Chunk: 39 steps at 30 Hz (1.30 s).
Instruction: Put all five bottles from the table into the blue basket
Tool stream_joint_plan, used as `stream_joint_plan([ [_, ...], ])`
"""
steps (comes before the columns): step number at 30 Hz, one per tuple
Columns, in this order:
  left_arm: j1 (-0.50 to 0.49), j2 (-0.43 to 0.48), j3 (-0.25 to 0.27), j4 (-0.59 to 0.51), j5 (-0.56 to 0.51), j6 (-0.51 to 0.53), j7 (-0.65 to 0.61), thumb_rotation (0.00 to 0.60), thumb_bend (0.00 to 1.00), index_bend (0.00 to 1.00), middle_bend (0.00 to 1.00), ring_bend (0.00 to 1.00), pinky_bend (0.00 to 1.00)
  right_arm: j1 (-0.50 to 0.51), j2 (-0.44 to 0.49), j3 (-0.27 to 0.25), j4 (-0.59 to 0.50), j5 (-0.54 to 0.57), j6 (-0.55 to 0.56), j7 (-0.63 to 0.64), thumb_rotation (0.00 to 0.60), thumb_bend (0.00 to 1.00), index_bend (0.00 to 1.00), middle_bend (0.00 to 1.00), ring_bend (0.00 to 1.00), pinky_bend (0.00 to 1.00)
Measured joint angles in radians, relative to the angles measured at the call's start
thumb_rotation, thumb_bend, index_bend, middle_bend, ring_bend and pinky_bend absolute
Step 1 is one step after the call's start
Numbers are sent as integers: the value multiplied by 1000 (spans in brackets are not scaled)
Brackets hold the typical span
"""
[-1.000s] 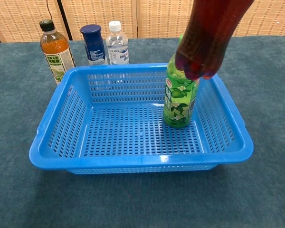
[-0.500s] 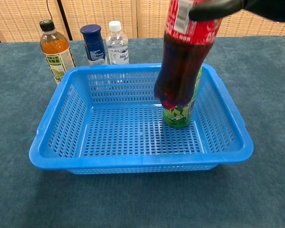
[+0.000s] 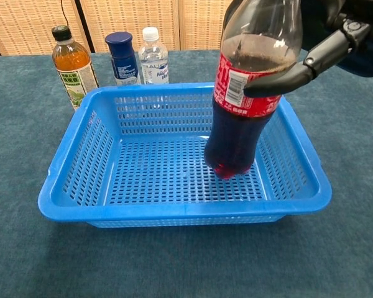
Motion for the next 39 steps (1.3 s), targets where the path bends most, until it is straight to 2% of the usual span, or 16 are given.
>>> stream_joint_plan([
  [3, 0, 1, 0, 1, -1, -1, -1, 600, 70, 0, 0, 0, 0, 0, -6, -10, 19, -10, 5, -7, 600, 0, 472, 687, 657, 604],
  [5, -1, 1, 0, 1, -2, -2, -2, 600, 70, 0, 0, 0, 0, 1, -9, -19, 32, -17, 7, -8, 600, 0, 405, 627, 626, 599],
  [8, 0, 1, 1, 1, 1, -2, -4, 600, 70, 0, 0, 0, 0, 3, -9, -33, 50, -28, 7, -8, 600, 0, 269, 447, 555, 584],
  [12, 0, 2, 2, 0, 2, -2, -6, 600, 70, 0, 0, 0, 0, 8, -2, -51, 72, -57, 13, -11, 600, 0, 161, 258, 447, 558],
  [15, 0, 3, 2, 0, 1, -4, -9, 600, 70, 0, 0, 0, 0, 13, 17, -66, 74, -76, 12, -7, 600, 0, 101, 131, 301, 442],
  [18, -2, 3, 1, 2, -1, -9, -12, 600, 70, 0, 0, 0, 0, 14, 58, -76, 72, -81, 11, -14, 600, 0, 40, 20, 106, 289],
  [19, -3, 2, 1, 4, 0, -9, -14, 600, 70, 0, 0, 0, 0, 14, 76, -77, 68, -79, 10, -19, 600, 0, 20, 2, 47, 244],
  [21, -3, 1, 1, 7, 1, -10, -20, 600, 70, 0, 0, 0, 0, 11, 125, -81, 49, -71, 8, -32, 600, 0, 2, 0, 3, 201],
  [26, -1, 6, 0, 9, 6, -7, -44, 600, 70, 0, 0, 0, 0, -7, 239, -84, -1, -43, 17, -68, 600, 0, 0, 0, 0, 162],
  [33, -11, 17, -2, 39, 18, -27, -126, 600, 60, 0, 0, 0, 0, -81, 376, -76, -28, -1, 99, -214, 600, 0, 0, 0, 0, 118],
  [39, -53, 12, -17, 103, 56, -62, -251, 600, 43, 0, 0, 0, 0, -177, 410, -92, 0, 68, 149, -349, 600, 0, 0, 0, 0, 100],
])
